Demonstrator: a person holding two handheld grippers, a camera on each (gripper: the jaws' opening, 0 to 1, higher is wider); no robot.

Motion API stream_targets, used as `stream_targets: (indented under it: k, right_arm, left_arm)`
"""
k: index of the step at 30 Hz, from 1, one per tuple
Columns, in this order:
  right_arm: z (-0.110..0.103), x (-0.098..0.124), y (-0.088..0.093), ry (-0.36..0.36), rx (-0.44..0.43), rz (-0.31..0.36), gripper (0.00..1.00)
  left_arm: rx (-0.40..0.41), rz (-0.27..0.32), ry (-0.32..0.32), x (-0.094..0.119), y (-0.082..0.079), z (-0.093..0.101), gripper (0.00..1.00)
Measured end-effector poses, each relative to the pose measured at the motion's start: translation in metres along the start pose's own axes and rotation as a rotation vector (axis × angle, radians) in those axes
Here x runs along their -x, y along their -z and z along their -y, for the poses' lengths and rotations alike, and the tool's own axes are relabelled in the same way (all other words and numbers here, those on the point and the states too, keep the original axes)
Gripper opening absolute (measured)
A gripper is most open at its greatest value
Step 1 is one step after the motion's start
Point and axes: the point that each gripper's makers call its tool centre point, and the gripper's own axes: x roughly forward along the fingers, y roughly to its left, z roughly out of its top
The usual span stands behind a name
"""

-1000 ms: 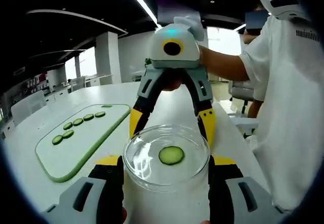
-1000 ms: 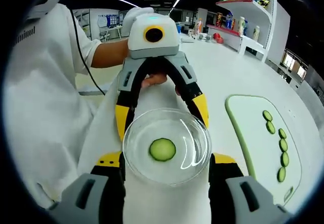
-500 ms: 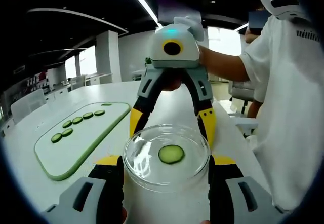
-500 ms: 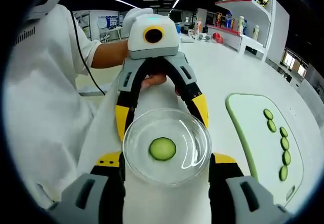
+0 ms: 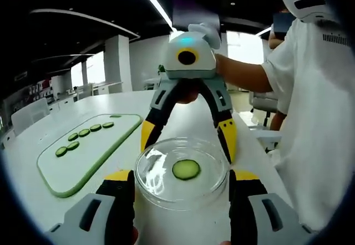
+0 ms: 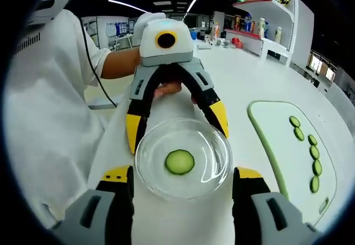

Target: Open the petri dish lid, add cucumber slices into the petri dish, and close the lid

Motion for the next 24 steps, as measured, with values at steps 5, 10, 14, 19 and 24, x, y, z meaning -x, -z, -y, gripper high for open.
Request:
stream_targets:
  k: [5, 10, 14, 19, 24]
  right_arm:
    - [0.000, 0.004, -0.003, 0.008, -0.017, 0.029, 0.74]
    - [0.002, 0.012, -0.012, 0.030, -0.039, 0.084, 0.75]
    - [0.009, 0.020, -0.019, 0.065, -0.050, 0.125, 0.75]
    - [0.019, 0.029, -0.026, 0.120, -0.067, 0.166, 0.74]
    - [0.021, 0.037, -0.032, 0.148, -0.071, 0.191, 0.74]
  left_arm:
    - [0.003, 0.012, 0.003, 0.002, -0.004, 0.001, 0.70]
    - [0.005, 0.036, -0.013, 0.008, -0.012, -0.002, 0.71]
    - [0.009, 0.057, -0.030, 0.012, -0.020, -0.003, 0.71]
    - [0.012, 0.081, -0.051, 0.017, -0.028, -0.006, 0.71]
    - [0.011, 0.105, -0.067, 0.022, -0.036, -0.007, 0.71]
